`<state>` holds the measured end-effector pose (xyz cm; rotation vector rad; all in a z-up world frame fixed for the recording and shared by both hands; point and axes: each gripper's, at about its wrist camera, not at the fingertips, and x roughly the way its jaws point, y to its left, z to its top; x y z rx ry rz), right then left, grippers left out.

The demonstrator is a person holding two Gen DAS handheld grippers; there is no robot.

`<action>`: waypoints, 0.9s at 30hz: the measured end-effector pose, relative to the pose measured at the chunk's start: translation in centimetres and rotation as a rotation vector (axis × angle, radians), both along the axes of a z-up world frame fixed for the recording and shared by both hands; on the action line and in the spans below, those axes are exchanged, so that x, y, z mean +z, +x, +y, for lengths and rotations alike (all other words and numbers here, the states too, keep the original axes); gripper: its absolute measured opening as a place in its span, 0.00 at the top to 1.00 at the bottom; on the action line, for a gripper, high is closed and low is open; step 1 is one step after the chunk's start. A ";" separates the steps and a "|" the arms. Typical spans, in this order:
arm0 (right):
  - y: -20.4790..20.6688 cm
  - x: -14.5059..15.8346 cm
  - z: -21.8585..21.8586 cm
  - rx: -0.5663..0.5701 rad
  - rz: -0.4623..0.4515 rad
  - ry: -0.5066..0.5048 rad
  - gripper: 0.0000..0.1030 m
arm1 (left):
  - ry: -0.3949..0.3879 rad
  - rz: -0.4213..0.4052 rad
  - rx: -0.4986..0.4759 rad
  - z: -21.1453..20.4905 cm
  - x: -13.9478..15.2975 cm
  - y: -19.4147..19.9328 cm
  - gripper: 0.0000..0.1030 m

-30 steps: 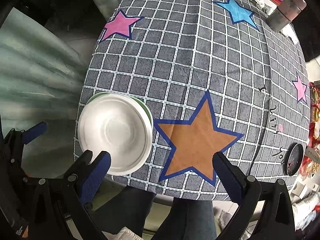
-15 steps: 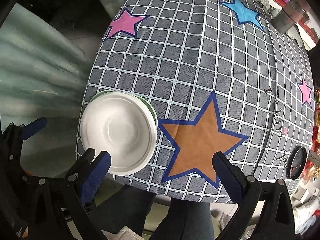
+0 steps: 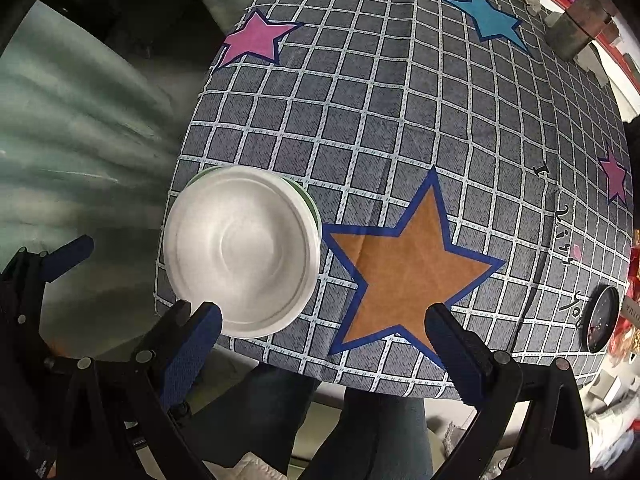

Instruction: Organize plates and bowls

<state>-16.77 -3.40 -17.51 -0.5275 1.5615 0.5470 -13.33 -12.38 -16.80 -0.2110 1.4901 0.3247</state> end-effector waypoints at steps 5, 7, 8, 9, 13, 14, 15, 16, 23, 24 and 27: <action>-0.1 0.1 0.0 0.000 -0.003 0.005 0.01 | 0.002 -0.010 -0.002 0.3 0.3 0.2 0.00; 0.0 0.4 0.0 -0.007 -0.013 0.010 0.01 | 0.004 -0.015 -0.007 0.2 0.4 0.3 0.00; 0.0 0.5 -0.1 -0.011 -0.018 0.011 0.01 | 0.006 -0.018 -0.012 0.2 0.4 0.3 0.00; 0.0 0.5 -0.1 -0.014 -0.020 0.012 0.01 | 0.008 -0.021 -0.016 0.2 0.5 0.4 0.00; -0.1 0.5 -0.2 -0.020 -0.022 0.010 0.01 | 0.004 -0.021 -0.016 0.2 0.4 0.5 0.00; -0.1 0.5 -0.1 -0.021 -0.024 0.010 0.01 | 0.003 -0.022 -0.012 0.3 0.4 0.5 0.00; -0.1 0.5 -0.1 -0.020 -0.027 0.009 0.01 | 0.002 -0.022 -0.010 0.3 0.3 0.5 0.00; -0.1 0.6 -0.1 -0.018 -0.029 0.009 0.01 | -0.001 -0.021 -0.008 0.3 0.3 0.5 0.00; 0.0 0.4 0.0 0.004 -0.019 -0.006 0.01 | -0.016 -0.007 0.018 0.5 0.0 0.2 0.00; 0.0 0.4 0.0 0.009 -0.017 -0.008 0.01 | -0.018 -0.005 0.024 0.6 0.0 0.2 0.00; 0.2 0.3 0.1 0.034 -0.011 -0.013 0.01 | -0.020 0.011 0.054 0.8 -0.4 0.2 0.00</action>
